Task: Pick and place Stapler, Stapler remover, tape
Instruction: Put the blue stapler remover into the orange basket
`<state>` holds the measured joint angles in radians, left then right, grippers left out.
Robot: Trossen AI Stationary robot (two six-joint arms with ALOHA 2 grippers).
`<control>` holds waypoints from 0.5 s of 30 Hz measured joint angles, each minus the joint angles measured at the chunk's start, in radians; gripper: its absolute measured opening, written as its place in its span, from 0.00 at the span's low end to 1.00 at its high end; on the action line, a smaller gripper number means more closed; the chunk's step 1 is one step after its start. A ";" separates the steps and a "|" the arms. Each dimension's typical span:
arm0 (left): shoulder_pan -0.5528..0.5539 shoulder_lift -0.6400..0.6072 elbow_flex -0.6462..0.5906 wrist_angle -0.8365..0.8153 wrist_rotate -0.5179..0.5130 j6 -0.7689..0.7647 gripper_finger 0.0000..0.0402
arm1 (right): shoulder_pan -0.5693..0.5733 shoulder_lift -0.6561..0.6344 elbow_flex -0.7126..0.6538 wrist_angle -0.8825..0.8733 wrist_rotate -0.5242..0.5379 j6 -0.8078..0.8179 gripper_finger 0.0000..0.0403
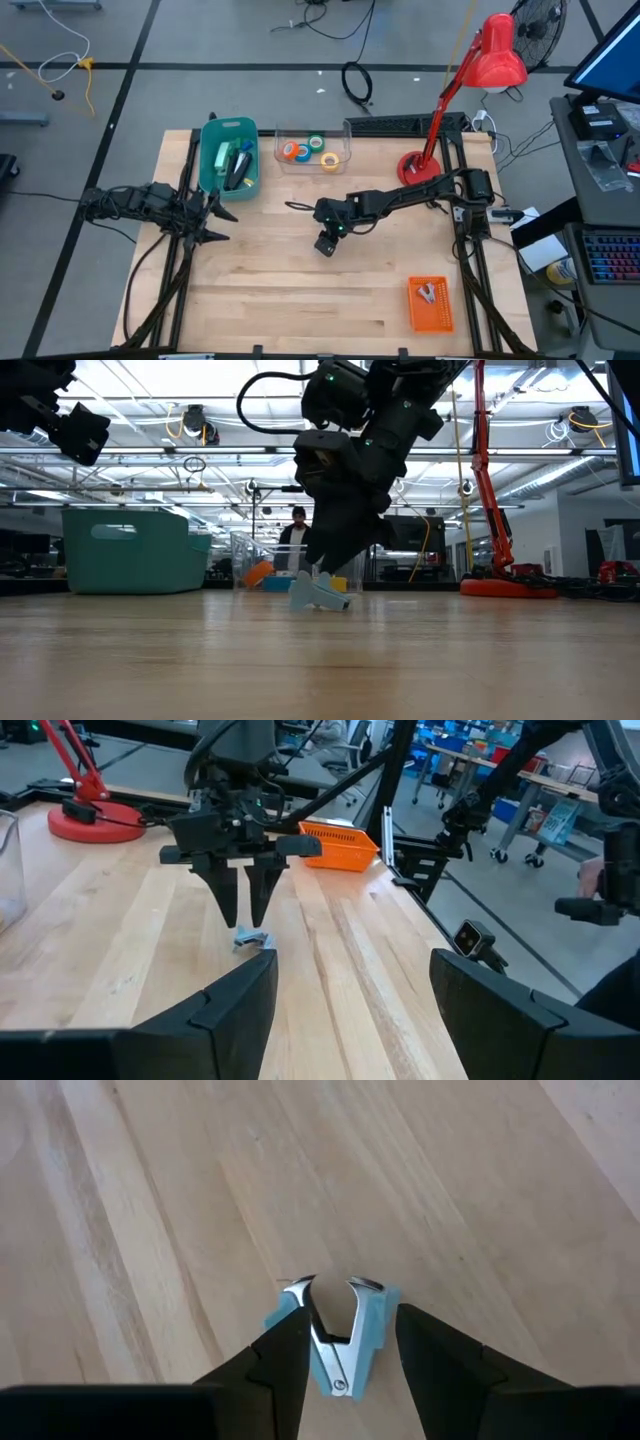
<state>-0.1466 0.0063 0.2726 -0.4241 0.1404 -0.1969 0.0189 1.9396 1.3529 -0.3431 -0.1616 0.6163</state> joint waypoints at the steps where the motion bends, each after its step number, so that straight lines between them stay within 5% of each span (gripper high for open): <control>1: 0.000 0.000 0.000 0.000 0.000 0.000 0.66 | 0.000 0.000 0.000 0.000 0.000 0.000 0.35; 15: 0.000 0.000 0.000 0.001 0.000 -0.007 0.66 | 0.000 0.000 0.000 0.002 -0.005 0.001 0.35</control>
<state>-0.1465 0.0063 0.2726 -0.4235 0.1406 -0.2043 0.0189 1.9396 1.3529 -0.3412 -0.1661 0.6174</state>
